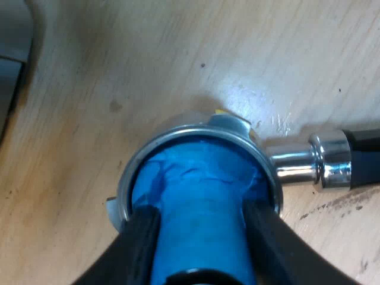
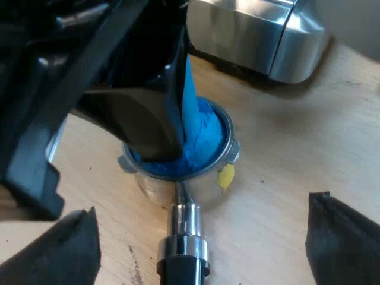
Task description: Grind coffee beans and then tamp
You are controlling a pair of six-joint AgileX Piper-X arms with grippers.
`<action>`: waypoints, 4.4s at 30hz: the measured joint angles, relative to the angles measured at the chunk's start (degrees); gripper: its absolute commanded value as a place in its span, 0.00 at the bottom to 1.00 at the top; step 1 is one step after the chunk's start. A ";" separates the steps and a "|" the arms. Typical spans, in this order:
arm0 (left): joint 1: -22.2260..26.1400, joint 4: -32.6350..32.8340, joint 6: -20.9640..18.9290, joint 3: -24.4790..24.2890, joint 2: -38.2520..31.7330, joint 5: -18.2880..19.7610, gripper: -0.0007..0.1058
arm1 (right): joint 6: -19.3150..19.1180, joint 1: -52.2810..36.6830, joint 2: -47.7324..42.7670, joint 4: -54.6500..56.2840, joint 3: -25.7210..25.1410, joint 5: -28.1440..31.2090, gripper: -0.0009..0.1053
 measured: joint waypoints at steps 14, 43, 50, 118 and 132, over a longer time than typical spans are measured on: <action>0.58 1.13 -0.33 0.34 -1.23 0.28 0.01 | -1.54 0.00 0.00 -3.09 0.42 -0.16 0.69; 4.58 4.56 3.10 1.46 -14.94 1.91 0.01 | -2.05 0.00 0.00 -5.77 0.40 -0.42 0.69; 9.92 8.96 3.10 1.46 -20.26 1.91 0.01 | -6.20 0.00 0.00 -5.77 0.40 -0.42 0.69; 39.44 -5.54 0.55 40.22 -33.64 4.15 0.80 | -6.57 0.00 0.00 -8.95 0.40 -3.59 0.69; 39.44 -2.94 0.55 39.78 -67.47 -0.24 0.80 | 0.24 0.00 0.00 21.14 -19.67 -8.67 0.69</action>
